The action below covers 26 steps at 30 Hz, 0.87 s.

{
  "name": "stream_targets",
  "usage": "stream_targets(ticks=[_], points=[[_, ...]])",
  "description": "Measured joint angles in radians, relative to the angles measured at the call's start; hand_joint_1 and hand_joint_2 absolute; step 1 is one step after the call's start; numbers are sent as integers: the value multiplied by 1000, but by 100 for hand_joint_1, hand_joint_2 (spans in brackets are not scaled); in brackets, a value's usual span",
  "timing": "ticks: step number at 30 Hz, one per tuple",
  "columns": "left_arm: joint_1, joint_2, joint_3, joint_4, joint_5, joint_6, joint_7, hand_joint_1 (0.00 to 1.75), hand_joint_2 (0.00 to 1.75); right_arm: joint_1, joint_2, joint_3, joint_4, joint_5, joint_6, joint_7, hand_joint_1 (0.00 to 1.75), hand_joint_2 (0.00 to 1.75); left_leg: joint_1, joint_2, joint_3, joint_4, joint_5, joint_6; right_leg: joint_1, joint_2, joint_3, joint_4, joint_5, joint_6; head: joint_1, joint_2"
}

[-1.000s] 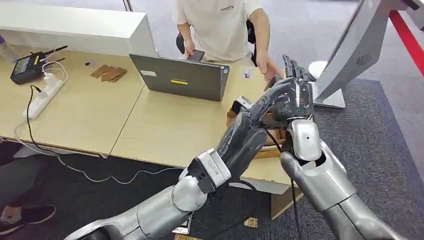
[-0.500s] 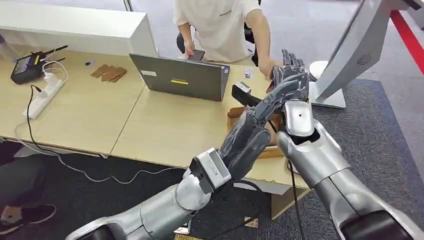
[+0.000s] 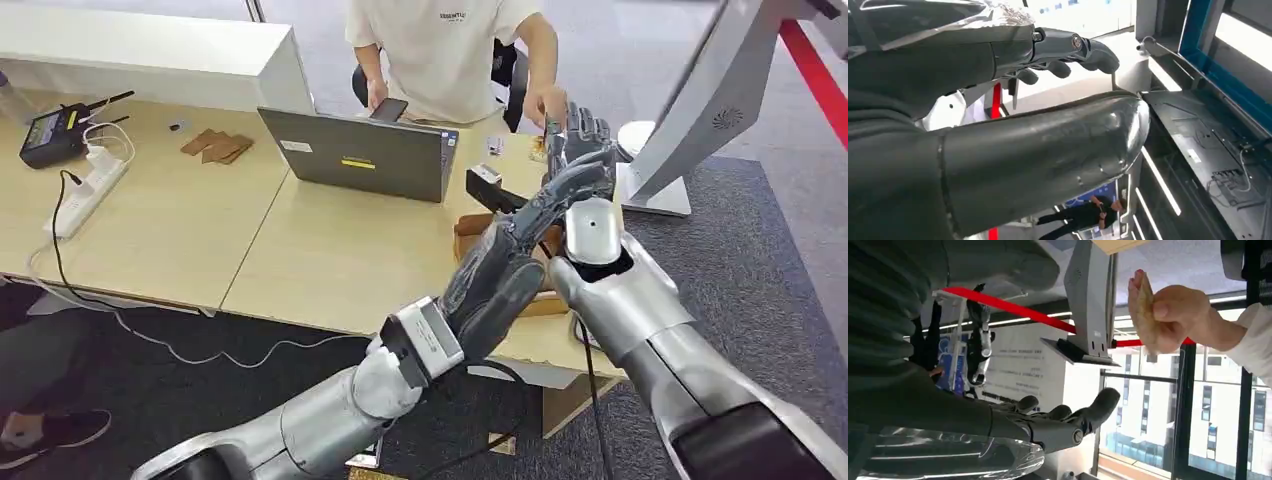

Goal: Pass the card to the sensor for recognition and then transmit it.

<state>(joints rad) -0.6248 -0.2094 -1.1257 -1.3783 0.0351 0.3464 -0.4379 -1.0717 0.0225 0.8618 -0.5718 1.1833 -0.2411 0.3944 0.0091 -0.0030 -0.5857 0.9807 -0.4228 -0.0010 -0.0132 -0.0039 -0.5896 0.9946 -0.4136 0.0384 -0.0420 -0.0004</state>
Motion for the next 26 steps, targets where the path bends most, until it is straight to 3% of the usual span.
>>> stream_targets(ticks=[4, 8, 18, 20, 24, 26], points=[[3, 0, 3, 3, -15, -2, 1, 0, 0, -5, 1, 3, 10, -47, -57, -17, 0, 175, 0, 0, 0, 0, 0, 0, 0, 0, 0, 0, 0, 0, 0, 0], [9, 2, 9, 3, -44, 30, 27, 0, 0, 10, 0, -23, -2, -208, -169, -70, 0, 175, 0, 0, 0, 0, 1, 0, 0, 0, 1, 0, 0, 0, 0, 0], [33, 35, 32, -31, -105, 98, 99, 0, 0, 195, -65, -120, -193, -526, -240, -79, 0, 175, 0, 0, 1, 0, 0, 0, 0, 0, 0, 0, 0, 0, 0, 0], [36, 43, 35, -47, -123, 110, 115, 0, 0, 239, -81, -149, -236, -642, -262, -109, 0, 175, 0, 0, 1, 0, 0, 0, 0, 0, 1, 0, 0, 0, 0, 0], [49, 63, 52, -90, -161, 146, 155, 0, 0, 372, -114, -218, -347, -1062, -306, -250, 0, 175, 0, -1, 1, 0, 0, 0, 0, -1, 2, 0, 0, 0, 0, 0], [49, 71, 55, -105, -169, 153, 162, 0, 0, 409, -127, -237, -385, -1156, -320, -285, 0, 175, 0, 0, 1, 0, 0, 0, 0, 0, 1, 0, 0, 0, 0, 0]])
